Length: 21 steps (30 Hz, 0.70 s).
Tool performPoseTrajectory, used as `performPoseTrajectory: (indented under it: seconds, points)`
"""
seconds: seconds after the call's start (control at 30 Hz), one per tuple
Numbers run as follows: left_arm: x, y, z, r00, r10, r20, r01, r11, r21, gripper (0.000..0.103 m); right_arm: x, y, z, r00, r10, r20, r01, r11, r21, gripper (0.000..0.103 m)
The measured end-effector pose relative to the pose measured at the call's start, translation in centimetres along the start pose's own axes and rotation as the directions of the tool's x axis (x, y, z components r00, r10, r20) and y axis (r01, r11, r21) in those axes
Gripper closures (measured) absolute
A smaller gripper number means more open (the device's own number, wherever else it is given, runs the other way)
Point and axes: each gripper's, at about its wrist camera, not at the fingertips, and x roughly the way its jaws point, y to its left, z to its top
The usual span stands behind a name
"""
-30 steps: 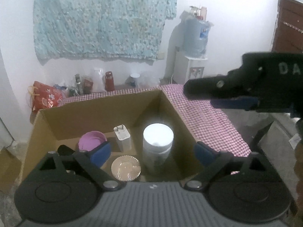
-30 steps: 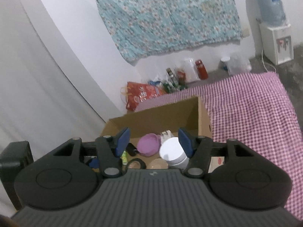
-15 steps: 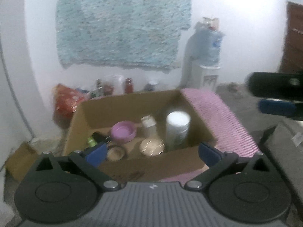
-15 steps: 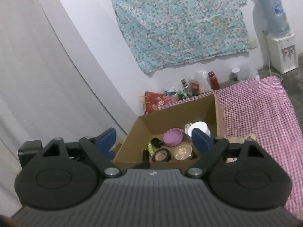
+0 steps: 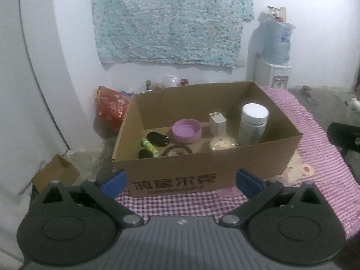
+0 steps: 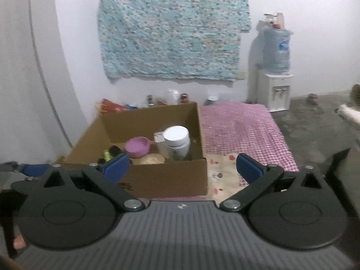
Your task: Organize rigid objects
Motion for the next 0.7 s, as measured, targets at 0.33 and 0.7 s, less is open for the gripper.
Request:
performPoseTrajectory:
  seconds: [0.33,0.7]
  points:
    - [2.1,2.5,-0.4,0.998,-0.062,-0.016,0.06,0.993,-0.102,0.0,5.3,2.9,-0.9,0.991,-0.125,-0.047,0.12,0.988,-0.102,0.001]
    - [2.9,4.3,0.3,0.995,-0.099,0.003,0.098,0.976,-0.194,0.0,5.7,4.2,0.8,0.998,-0.068,-0.003,0.067,0.993,-0.095,0.001]
